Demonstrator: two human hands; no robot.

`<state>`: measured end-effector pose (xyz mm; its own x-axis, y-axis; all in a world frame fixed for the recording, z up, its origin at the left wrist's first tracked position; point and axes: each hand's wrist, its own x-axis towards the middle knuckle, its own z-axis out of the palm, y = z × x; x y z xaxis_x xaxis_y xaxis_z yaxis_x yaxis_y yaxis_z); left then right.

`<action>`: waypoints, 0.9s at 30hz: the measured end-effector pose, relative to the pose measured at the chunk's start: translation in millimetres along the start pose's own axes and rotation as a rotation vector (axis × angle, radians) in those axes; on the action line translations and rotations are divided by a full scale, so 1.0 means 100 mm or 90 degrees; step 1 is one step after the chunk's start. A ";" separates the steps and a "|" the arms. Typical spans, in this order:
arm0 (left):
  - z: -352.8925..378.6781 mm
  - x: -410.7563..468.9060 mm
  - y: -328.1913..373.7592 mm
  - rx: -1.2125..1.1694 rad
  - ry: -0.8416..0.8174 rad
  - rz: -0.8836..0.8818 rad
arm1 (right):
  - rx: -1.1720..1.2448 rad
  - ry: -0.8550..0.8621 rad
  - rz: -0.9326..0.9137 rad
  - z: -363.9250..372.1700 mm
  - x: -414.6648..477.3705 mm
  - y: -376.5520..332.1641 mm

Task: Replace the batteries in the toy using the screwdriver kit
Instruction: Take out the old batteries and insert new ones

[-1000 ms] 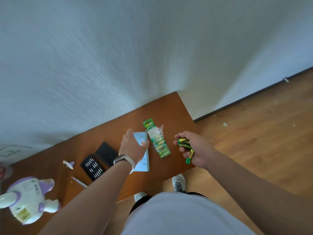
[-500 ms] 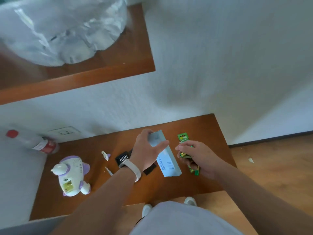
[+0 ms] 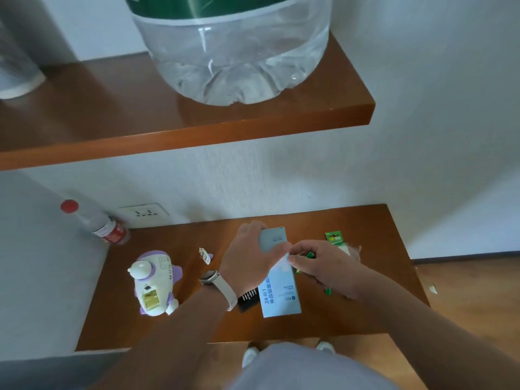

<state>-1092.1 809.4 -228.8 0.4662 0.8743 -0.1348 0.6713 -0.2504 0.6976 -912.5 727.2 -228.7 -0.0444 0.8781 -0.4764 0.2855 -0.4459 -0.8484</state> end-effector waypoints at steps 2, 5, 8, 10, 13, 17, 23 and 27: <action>-0.01 -0.01 -0.04 -0.018 -0.004 0.014 | -0.028 0.008 0.000 0.04 0.03 0.01; 0.01 -0.01 -0.11 -0.119 -0.028 -0.012 | -0.044 0.012 -0.009 0.07 0.06 0.04; 0.03 -0.01 -0.15 -0.207 -0.068 -0.043 | -0.060 0.015 -0.009 0.08 0.08 0.07; 0.01 -0.01 -0.16 -0.216 -0.094 -0.056 | -0.085 0.023 -0.012 0.07 0.09 0.11; -0.06 0.01 -0.18 -0.185 -0.142 -0.054 | -0.119 0.020 -0.024 0.06 0.08 0.17; -0.15 0.05 -0.18 -0.147 -0.196 -0.025 | -0.122 0.010 -0.027 0.06 0.05 0.22; -0.19 0.11 -0.14 -0.063 -0.205 0.073 | -0.101 0.012 -0.008 0.00 0.03 0.26; -0.18 0.16 -0.14 0.018 -0.174 0.156 | -0.179 0.020 0.001 -0.06 0.01 0.23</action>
<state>-1104.4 833.9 -228.2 0.7494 0.6444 -0.1522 0.5348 -0.4535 0.7130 -900.7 718.9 -247.4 -0.0155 0.8846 -0.4661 0.5400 -0.3850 -0.7485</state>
